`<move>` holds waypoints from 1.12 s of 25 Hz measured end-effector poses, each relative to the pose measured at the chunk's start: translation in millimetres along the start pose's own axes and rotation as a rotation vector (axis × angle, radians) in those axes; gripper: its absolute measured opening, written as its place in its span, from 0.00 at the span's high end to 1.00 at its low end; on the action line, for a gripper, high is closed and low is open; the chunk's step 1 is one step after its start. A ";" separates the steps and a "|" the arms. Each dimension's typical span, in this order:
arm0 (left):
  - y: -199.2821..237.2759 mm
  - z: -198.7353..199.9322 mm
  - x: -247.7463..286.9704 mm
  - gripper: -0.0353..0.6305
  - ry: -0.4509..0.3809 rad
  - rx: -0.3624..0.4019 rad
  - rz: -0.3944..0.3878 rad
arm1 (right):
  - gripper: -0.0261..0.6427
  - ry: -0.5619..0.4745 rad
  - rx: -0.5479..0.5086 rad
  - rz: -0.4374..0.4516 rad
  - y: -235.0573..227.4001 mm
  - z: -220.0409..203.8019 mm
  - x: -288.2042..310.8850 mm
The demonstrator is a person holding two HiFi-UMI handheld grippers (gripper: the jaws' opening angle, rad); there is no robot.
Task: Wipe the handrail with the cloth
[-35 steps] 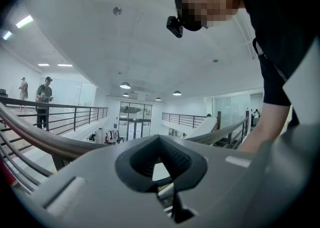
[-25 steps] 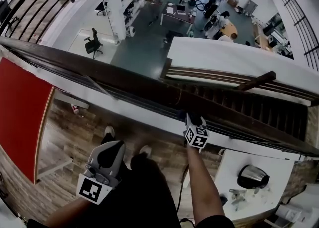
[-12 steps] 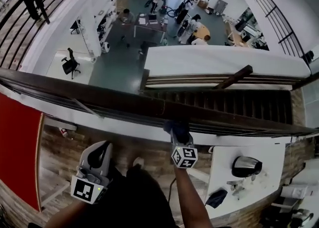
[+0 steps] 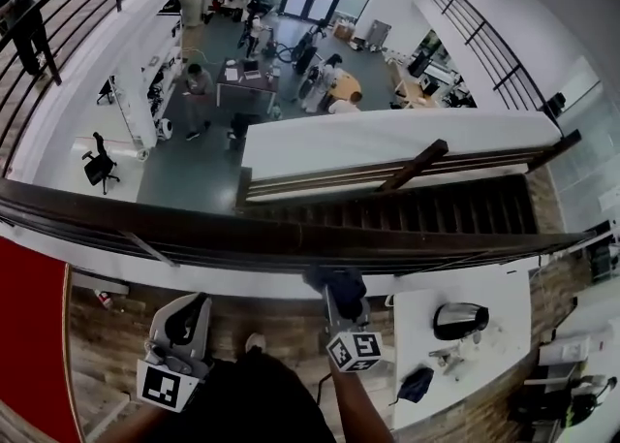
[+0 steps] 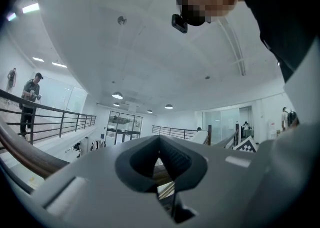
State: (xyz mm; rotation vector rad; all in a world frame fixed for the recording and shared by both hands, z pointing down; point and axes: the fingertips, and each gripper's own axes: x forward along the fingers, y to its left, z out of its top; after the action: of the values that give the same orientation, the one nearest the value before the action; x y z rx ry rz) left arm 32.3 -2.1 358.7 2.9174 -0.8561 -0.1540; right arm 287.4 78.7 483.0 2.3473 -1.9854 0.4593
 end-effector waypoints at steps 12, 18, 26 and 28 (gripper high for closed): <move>10.8 19.9 -14.2 0.95 -0.070 -0.058 -0.063 | 0.74 -0.089 -0.091 -0.028 83.3 46.0 -39.4; 7.4 21.6 -24.4 0.95 -0.031 -0.017 -0.085 | 0.74 -0.149 -0.118 -0.027 132.7 69.6 -52.1; -3.6 28.8 -4.9 0.95 -0.077 -0.004 -0.151 | 0.75 -0.239 -0.163 -0.010 171.1 91.6 -50.6; -4.6 30.5 -4.4 0.95 -0.100 0.004 -0.166 | 0.75 -0.235 -0.173 -0.009 172.1 90.7 -47.8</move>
State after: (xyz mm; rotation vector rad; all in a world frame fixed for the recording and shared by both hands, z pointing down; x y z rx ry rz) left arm 27.3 2.2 328.3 3.0042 -0.6258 -0.3133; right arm 132.1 73.6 356.4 2.3944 -2.0105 0.0079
